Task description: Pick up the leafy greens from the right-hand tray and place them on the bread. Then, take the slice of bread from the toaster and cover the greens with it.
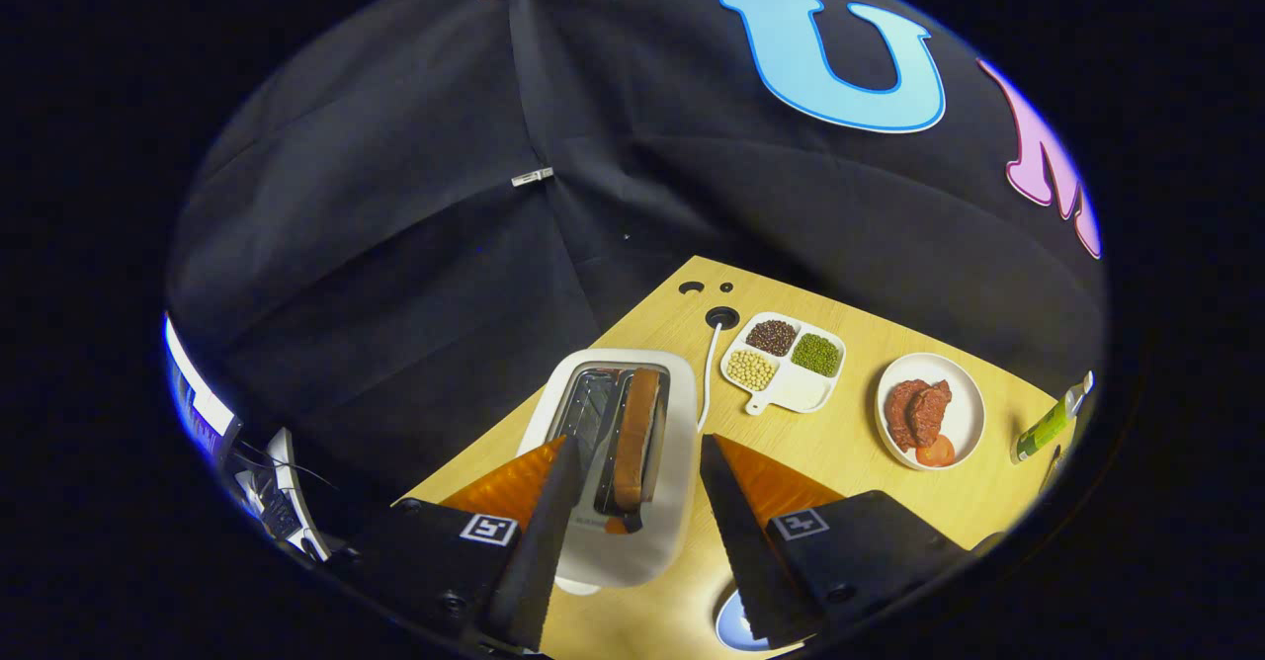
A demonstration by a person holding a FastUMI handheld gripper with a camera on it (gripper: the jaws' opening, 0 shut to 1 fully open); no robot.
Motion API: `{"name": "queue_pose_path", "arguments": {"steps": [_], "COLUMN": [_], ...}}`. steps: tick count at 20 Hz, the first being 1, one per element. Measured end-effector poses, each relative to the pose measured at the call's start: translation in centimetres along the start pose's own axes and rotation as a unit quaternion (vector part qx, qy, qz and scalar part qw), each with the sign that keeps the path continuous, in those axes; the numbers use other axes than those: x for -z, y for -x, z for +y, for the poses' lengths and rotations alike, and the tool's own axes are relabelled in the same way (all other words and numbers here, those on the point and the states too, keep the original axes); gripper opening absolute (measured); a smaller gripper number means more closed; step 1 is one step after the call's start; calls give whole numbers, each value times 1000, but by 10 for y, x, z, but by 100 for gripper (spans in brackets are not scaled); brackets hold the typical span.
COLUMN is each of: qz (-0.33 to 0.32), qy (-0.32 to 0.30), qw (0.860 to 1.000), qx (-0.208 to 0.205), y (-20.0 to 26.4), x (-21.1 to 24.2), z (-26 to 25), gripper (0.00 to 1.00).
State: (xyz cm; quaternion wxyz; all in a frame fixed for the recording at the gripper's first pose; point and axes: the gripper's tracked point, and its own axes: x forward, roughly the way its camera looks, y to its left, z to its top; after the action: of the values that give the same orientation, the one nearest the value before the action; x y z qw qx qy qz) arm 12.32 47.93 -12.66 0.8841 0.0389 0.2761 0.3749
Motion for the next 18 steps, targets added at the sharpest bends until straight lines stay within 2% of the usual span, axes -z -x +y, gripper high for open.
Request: {"name": "queue_pose_path", "arguments": {"steps": [4,6,9,13,15,18], "qz": [8,12,25,43,43,33], "qy": [10,14,15,14,15,10], "qw": [1000,1000,999,998,998,999], "qx": [7,11,29,37,32,22], "y": [-25,-33,-41,-42,-41,-30], "x": [-5,-7,-2,3,4,-2], "z": [2,4,0,-2,2,8], "gripper": [78,74,60,18,15,15]}}
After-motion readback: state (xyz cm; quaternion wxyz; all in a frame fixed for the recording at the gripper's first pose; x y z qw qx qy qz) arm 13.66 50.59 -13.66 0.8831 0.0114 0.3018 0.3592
